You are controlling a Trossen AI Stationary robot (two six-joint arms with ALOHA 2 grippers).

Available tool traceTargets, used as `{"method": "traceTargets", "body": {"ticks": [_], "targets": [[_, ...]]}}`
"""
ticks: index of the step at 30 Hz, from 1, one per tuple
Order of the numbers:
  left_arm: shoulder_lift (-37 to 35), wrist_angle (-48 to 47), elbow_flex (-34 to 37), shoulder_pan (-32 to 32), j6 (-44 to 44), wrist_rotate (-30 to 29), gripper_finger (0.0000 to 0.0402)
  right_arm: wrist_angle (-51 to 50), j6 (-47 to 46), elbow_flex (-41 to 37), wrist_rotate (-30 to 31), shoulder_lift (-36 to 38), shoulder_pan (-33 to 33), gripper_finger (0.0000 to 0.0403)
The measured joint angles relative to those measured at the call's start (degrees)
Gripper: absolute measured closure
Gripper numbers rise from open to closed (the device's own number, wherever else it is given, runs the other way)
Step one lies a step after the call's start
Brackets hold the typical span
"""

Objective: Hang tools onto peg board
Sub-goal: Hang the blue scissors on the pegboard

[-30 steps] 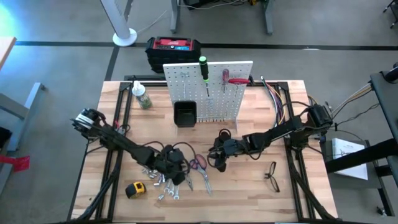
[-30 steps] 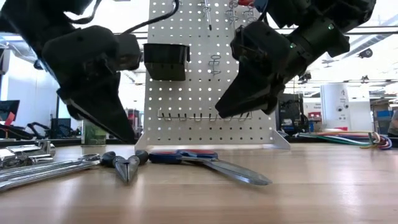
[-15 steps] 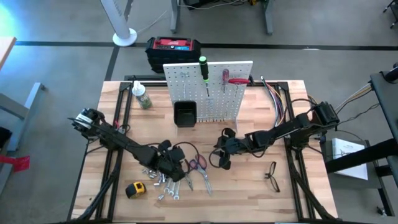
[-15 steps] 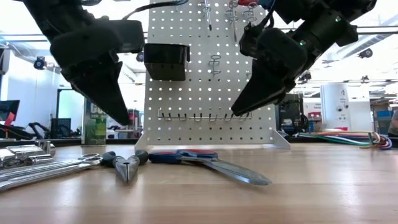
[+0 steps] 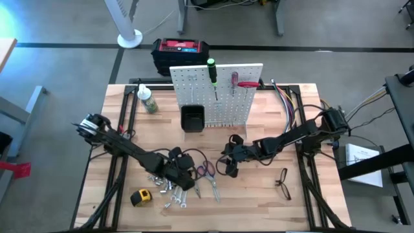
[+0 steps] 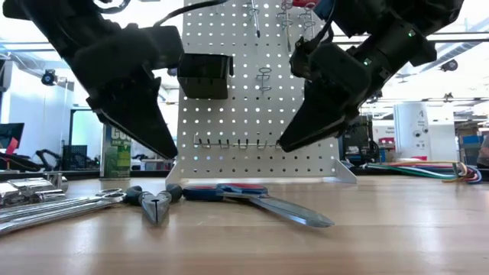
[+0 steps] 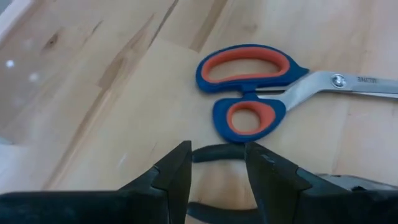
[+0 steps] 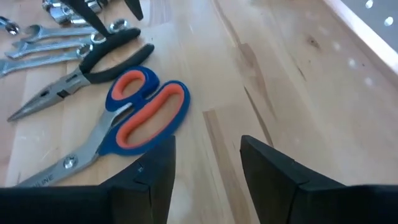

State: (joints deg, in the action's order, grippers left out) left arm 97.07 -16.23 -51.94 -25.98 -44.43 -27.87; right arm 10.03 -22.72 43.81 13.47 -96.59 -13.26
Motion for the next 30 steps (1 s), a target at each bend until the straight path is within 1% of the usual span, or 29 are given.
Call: {"method": "traceTargets", "body": {"ticks": [6,8,11,14,17,19,21,23,25,26,27,30], "targets": [[2.61,1.5,-0.15,0.68,0.02,-0.29,0.0262,2.87,0.64,0.0,-0.02,-1.51,-0.2,0.0238],[3.65,1.76,-0.47,1.15,0.04,-1.48,0.0262,2.9,2.27,0.0,0.0,-1.72,-0.48,0.0238],[5.36,5.05,-0.83,1.56,0.87,-1.93,0.0262,1.81,3.29,0.0,0.03,-1.69,-0.79,0.0238],[6.72,9.47,-0.91,1.47,3.74,-0.84,0.0264,-5.36,3.02,0.02,0.28,-0.42,-1.06,0.0238],[7.46,10.58,-0.92,1.27,4.72,0.63,0.027,-15.07,0.16,0.02,3.01,1.7,-1.7,0.0238],[7.78,10.36,-0.92,1.31,4.76,0.84,0.0273,-17.99,-1.41,-0.07,4.22,2.73,-2.16,0.0238],[7.87,10.43,-0.92,1.69,5.35,0.84,0.0276,-15.24,-2.87,-0.07,4.35,3.34,-2.16,0.0238],[7.87,10.8,-0.92,2.23,6.39,0.94,0.0279,-7.62,-3.85,-0.07,4.27,3.06,-2.12,0.0238],[7.87,10.97,-0.92,2.89,6.48,0.97,0.0283,0.9,-3.89,0.15,1.85,2.0,-2.08,0.0238],[7.87,11.02,-0.92,3.16,6.48,0.97,0.0284,3.49,-3.46,0.66,0.44,1.09,-2.1,0.0238],[7.88,11.17,-0.92,3.38,6.48,0.97,0.0284,4.59,-3.38,1.53,-0.28,0.29,-2.17,0.0238],[8.12,11.4,-0.92,3.65,6.45,1.43,0.0285,1.29,-3.45,3.82,0.29,-1.5,-2.32,0.0238]]}}
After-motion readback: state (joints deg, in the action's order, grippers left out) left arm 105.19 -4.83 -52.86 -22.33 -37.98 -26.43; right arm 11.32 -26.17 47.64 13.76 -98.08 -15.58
